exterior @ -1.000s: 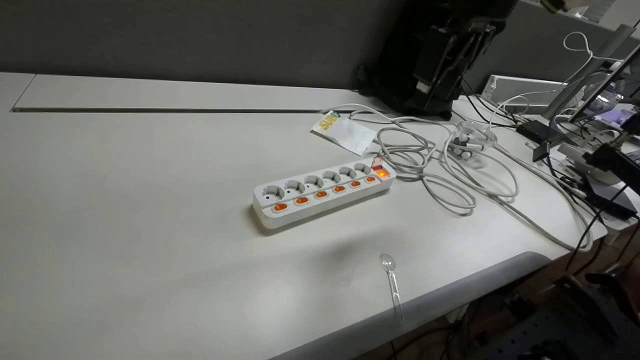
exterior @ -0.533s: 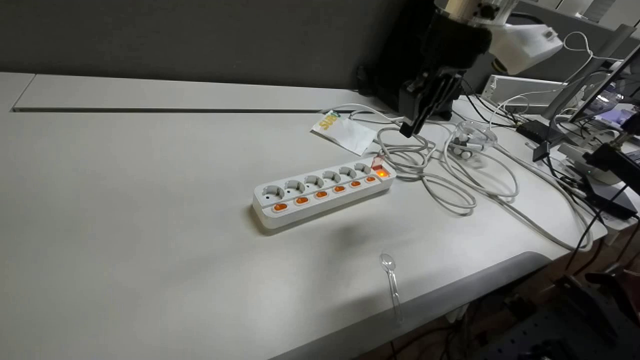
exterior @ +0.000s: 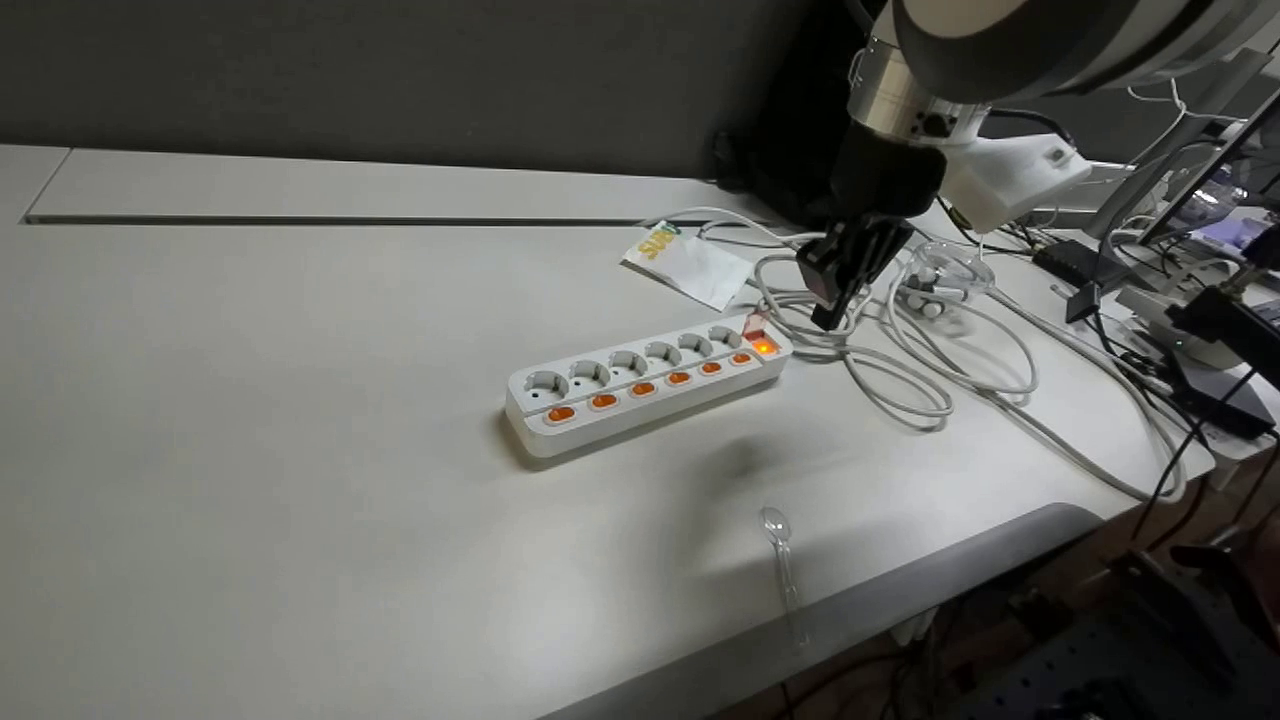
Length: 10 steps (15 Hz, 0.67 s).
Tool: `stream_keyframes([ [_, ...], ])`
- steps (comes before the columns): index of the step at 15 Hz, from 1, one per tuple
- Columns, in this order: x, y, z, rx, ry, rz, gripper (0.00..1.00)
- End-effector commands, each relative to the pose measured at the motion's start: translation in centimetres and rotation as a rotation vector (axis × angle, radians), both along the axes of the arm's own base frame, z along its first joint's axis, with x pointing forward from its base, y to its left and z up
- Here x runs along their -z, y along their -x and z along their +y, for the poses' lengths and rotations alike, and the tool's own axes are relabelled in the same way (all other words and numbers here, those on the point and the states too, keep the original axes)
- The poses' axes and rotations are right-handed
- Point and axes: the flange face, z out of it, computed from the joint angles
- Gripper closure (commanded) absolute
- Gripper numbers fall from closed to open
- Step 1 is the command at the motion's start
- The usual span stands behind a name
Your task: Turn on the second from last switch on the extension cord
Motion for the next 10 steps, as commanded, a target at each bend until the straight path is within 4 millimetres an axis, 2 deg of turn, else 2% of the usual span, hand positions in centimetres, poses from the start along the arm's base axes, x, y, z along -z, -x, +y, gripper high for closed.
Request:
stream_keyframes([
  [1,0.1,-0.1,-0.1,0.001,0.000,0.003,0.99],
  [5,0.0,-0.4,-0.1,0.002,0.001,0.000,0.99],
  [10,2.4,-2.1,0.8,0.036,0.001,-0.045,1.00],
])
